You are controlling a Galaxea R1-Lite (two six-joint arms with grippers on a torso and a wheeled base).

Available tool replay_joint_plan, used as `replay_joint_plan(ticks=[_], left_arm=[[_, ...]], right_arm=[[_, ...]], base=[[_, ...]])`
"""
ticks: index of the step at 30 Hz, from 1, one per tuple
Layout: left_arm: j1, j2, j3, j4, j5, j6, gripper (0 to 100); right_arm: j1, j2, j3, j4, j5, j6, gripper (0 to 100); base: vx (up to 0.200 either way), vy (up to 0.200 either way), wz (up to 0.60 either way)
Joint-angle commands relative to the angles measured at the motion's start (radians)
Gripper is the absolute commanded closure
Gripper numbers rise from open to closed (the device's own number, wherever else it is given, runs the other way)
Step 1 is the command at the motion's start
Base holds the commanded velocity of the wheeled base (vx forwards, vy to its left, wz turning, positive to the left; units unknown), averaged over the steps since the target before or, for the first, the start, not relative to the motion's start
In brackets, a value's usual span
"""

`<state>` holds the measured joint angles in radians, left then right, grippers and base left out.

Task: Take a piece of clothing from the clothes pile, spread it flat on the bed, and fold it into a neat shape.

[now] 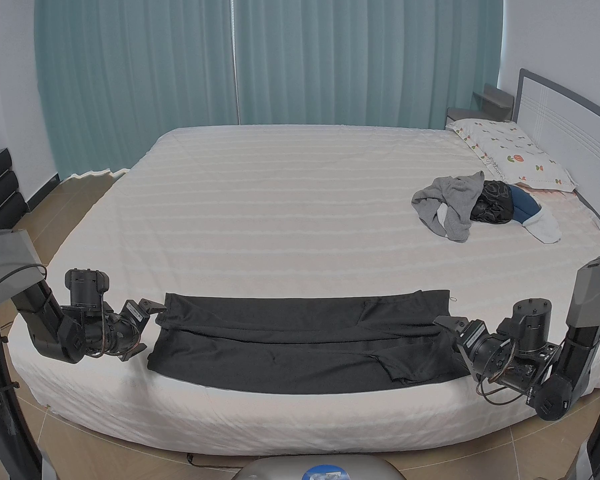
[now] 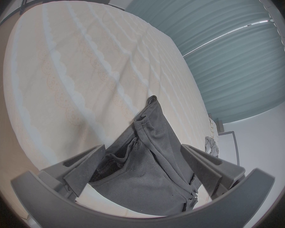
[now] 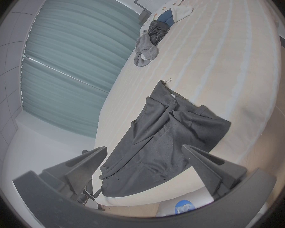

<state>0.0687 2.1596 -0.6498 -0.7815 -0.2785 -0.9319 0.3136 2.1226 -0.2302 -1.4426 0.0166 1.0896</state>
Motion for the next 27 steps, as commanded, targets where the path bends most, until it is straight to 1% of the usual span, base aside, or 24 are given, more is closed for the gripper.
replay_joint_plan(ticks=[1, 3, 4, 9, 15, 20, 27], left_arm=[[0.0, 0.0, -0.001, 0.001, 0.001, 0.001, 0], [0.0, 0.0, -0.002, 0.001, 0.001, 0.001, 0], [0.0, 0.002, -0.002, 0.001, 0.001, 0.001, 0], [0.0, 0.002, -0.002, 0.001, 0.001, 0.001, 0], [0.0, 0.0, -0.004, -0.001, 0.001, -0.001, 0], [0.0, -0.007, -0.002, -0.001, 0.001, -0.001, 0], [0.005, -0.012, -0.005, -0.001, -0.001, -0.001, 0]], right_arm=[[0.021, 0.154, -0.054, -0.041, -0.006, 0.001, 0], [0.021, 0.166, -0.055, -0.048, -0.007, 0.001, 0], [0.021, 0.218, -0.049, -0.094, -0.012, -0.007, 0], [0.001, 0.252, -0.04, -0.104, -0.015, -0.033, 0], [-0.008, 0.214, 0.008, -0.108, -0.046, -0.059, 0], [-0.021, 0.134, 0.038, -0.121, -0.047, -0.062, 0], [-0.087, 0.05, 0.045, -0.121, -0.043, -0.062, 0]], base=[[0.0, 0.0, 0.0], [0.0, 0.0, 0.0], [0.0, 0.0, 0.0], [0.0, 0.0, 0.0], [0.0, 0.0, 0.0], [0.0, 0.0, 0.0], [0.0, 0.0, 0.0]])
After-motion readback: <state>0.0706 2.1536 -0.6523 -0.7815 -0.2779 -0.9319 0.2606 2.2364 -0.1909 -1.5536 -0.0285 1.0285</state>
